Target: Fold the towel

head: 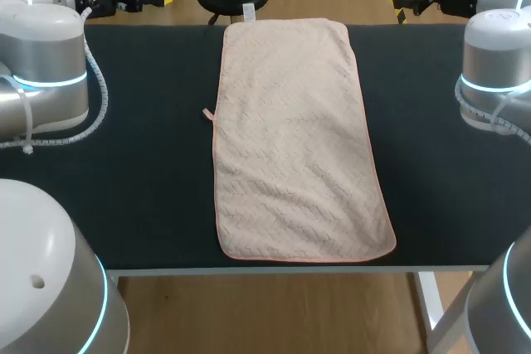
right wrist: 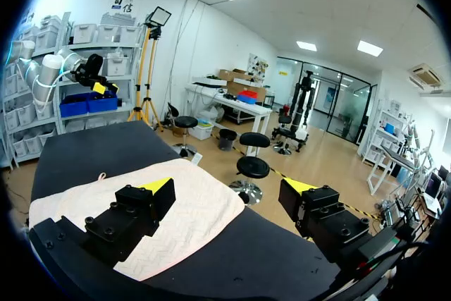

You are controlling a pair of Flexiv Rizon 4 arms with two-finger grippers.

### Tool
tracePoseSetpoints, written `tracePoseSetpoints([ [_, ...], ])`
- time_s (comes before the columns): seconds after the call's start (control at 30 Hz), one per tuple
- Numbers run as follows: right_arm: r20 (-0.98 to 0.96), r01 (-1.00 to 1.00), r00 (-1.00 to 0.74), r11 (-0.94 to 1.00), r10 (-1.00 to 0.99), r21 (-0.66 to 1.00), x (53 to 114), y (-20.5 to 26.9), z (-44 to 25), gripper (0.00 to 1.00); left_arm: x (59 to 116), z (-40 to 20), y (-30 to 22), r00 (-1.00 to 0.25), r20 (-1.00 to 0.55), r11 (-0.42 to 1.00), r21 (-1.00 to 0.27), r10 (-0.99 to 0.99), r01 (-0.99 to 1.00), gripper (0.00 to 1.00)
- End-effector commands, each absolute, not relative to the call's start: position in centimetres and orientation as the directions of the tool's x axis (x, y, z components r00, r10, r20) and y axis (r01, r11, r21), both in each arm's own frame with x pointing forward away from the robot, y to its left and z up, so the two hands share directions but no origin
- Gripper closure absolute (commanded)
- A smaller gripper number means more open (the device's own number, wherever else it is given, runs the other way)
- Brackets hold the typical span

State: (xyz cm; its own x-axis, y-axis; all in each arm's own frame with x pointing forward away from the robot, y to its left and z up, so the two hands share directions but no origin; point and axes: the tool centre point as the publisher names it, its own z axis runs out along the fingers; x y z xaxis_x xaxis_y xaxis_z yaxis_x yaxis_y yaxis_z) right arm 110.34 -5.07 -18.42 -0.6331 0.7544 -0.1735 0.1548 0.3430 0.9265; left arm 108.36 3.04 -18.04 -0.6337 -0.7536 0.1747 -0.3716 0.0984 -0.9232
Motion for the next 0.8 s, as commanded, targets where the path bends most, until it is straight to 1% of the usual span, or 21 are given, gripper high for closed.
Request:
tracePoseSetpoints([
  [0.03,-0.174,0.155,-0.634,0.344,0.754,0.926,110.4,-5.1,-18.4,0.0,108.3,-18.1,3.0,-0.632,0.173,0.096,-0.925,-0.755,-0.369,0.0],
  [0.67,-0.174,0.155,-0.634,0.344,0.754,0.926,110.4,-5.1,-18.4,0.0,108.3,-18.1,3.0,-0.632,0.173,0.096,-0.925,-0.755,-0.369,0.0],
  [0.7,-0.212,0.134,-0.669,0.396,0.712,0.908,110.6,-4.7,-18.5,0.0,108.7,-18.4,2.9,-0.655,0.14,0.158,-0.914,-0.742,-0.374,0.0],
  [0.73,-0.302,0.114,-0.713,0.529,0.633,0.841,110.7,-4.2,-18.7,0.0,109.1,-18.6,2.6,-0.687,0.106,0.226,-0.899,-0.719,-0.375,0.0],
  [0.77,-0.422,0.075,-0.72,0.667,0.551,0.742,110.8,-3.7,-18.8,0.0,109.6,-18.8,2.1,-0.719,0.066,0.322,-0.863,-0.692,-0.389,0.0],
  [0.8,-0.471,0.035,-0.745,0.733,0.472,0.68,110.7,-3.3,-18.9,0.0,109.9,-19.1,1.6,-0.758,-0.021,0.461,-0.805,-0.652,-0.374,0.0],
])
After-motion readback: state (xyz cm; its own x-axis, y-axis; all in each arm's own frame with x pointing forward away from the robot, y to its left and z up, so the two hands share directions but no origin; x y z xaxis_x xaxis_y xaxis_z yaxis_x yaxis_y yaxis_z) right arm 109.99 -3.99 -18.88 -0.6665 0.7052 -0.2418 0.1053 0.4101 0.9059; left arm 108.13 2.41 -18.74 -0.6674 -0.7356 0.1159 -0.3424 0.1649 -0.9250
